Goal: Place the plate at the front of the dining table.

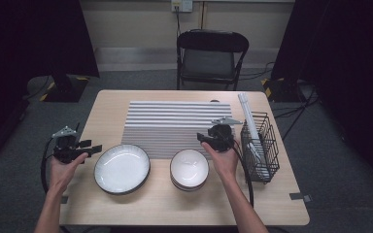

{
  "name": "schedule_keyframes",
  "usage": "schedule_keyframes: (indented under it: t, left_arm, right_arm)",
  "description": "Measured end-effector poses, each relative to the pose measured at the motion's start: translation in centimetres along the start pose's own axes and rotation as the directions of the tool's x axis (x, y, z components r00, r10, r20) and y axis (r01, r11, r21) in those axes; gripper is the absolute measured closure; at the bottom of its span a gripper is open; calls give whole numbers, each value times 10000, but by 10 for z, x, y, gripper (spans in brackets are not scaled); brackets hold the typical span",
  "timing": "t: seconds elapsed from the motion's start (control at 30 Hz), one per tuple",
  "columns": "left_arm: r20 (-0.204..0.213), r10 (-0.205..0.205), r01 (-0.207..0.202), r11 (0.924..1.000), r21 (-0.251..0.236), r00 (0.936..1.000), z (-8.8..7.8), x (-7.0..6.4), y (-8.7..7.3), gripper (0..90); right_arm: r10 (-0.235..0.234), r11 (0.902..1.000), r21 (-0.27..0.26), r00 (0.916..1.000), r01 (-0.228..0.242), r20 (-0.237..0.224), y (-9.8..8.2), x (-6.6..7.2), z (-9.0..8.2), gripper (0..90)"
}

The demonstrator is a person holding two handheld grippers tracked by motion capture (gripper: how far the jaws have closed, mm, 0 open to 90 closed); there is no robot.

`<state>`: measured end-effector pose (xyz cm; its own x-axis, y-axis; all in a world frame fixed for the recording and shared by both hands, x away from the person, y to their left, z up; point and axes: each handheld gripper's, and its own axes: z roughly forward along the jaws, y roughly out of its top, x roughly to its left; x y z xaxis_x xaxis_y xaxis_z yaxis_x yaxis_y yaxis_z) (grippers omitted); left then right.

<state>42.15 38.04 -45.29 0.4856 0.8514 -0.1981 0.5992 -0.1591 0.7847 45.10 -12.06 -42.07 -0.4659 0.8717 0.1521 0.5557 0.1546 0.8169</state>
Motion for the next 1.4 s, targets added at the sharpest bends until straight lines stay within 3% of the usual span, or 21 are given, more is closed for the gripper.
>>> schedule_keyframes:
  t: [0.27, 0.5, 0.57, 0.7, 0.83, 1.0, 1.23, 1.4]
  left_arm:
    - [-27, 135, -135, 9999, 25, 9999, -3, -3, 2, 397]
    - [464, 246, -234, 9994, -253, 9986, -5, -6, 4, 387]
    - [618, 241, -225, 9994, -264, 9978, -6, -6, 5, 375]
    - [775, 343, -314, 9988, -384, 9964, -8, -6, 5, 375]
    - [859, 405, -370, 9984, -425, 9955, -9, -7, 6, 385]
    - [897, 492, -462, 9983, -361, 9947, -9, -9, 7, 405]
    - [1045, 340, -292, 9985, -473, 9939, -10, -8, 7, 417]
    - [1045, 306, -250, 9982, -545, 9941, -11, -7, 7, 427]
  right_arm:
    - [-276, 9991, -331, 9982, 259, -540, 16, 19, -2, 535]
    - [-552, 9974, -523, 9941, 505, -934, 29, 38, -1, 556]
    - [-834, 9958, -450, 9933, 799, -798, 32, 43, 0, 556]
    - [-633, 9962, -648, 9944, 579, -851, 41, 46, -2, 554]
    - [-857, 9950, -582, 9920, 806, -923, 46, 52, -2, 554]
    - [-1130, 9922, -692, 9834, 1041, -1420, 58, 72, 2, 552]
    - [-1443, 9880, -851, 9680, 1292, -2051, 73, 103, 10, 567]
    - [-1738, 9840, -867, 9472, 1559, -2696, 81, 132, 21, 568]
